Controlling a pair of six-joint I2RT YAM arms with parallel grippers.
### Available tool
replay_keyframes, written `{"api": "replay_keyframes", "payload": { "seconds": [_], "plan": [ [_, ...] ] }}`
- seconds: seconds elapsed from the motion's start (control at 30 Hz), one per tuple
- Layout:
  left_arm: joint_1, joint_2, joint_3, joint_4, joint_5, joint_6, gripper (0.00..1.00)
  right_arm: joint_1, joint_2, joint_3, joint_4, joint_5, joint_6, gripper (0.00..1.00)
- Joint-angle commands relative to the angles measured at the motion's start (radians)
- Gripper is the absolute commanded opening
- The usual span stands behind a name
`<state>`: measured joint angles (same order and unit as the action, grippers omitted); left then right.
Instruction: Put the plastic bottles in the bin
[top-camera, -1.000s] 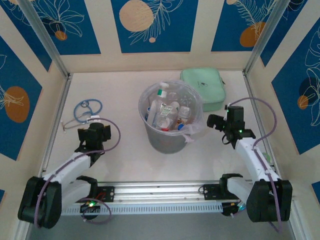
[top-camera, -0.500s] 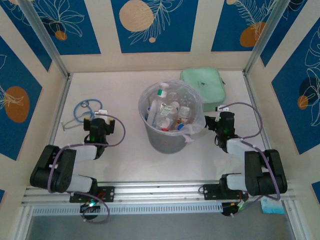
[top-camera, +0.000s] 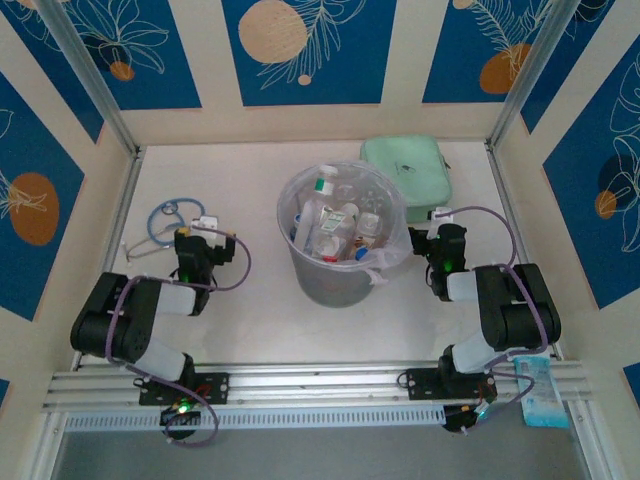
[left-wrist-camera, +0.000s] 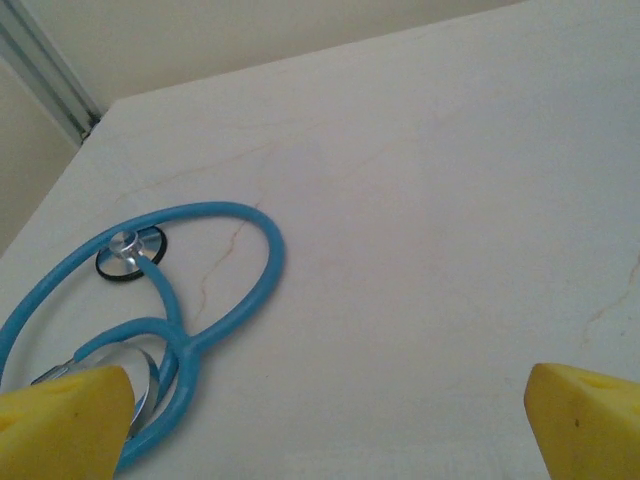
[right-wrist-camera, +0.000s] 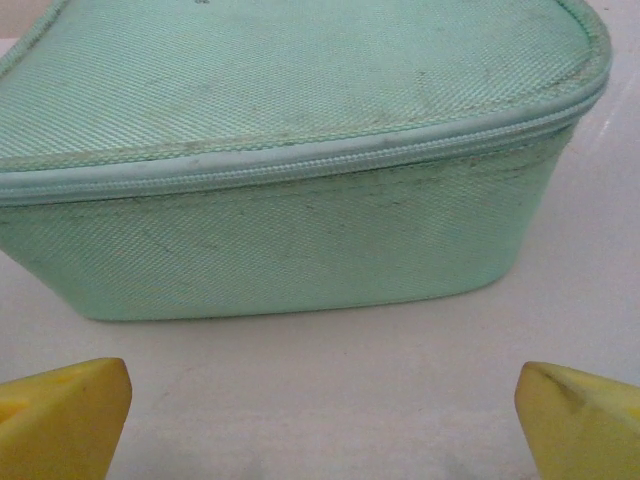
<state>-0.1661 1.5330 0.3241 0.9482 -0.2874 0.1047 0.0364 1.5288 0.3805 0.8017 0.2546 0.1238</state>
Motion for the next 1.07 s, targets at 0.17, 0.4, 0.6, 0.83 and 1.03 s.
{"api": "replay_keyframes", "payload": {
  "seconds": [0.17, 0.4, 0.6, 0.83, 1.03],
  "plan": [
    [0.03, 0.043, 0.024, 0.064, 0.047, -0.04, 1.0, -0.007, -0.006, 0.017, 0.04, -0.009, 0.008, 0.99],
    [0.039, 0.038, 0.032, 0.044, 0.048, -0.053, 1.0, -0.007, -0.006, 0.018, 0.039, -0.008, 0.008, 0.99],
    [0.04, 0.038, 0.032, 0.044, 0.05, -0.054, 1.0, -0.008, -0.007, 0.017, 0.039, -0.008, 0.008, 0.99],
    [0.044, 0.039, 0.033, 0.041, 0.051, -0.056, 1.0, -0.016, -0.006, 0.024, 0.028, -0.027, 0.013, 0.99],
    [0.044, 0.039, 0.033, 0.04, 0.054, -0.057, 1.0, -0.018, -0.009, 0.019, 0.034, -0.031, 0.011, 0.99]
  ]
}}
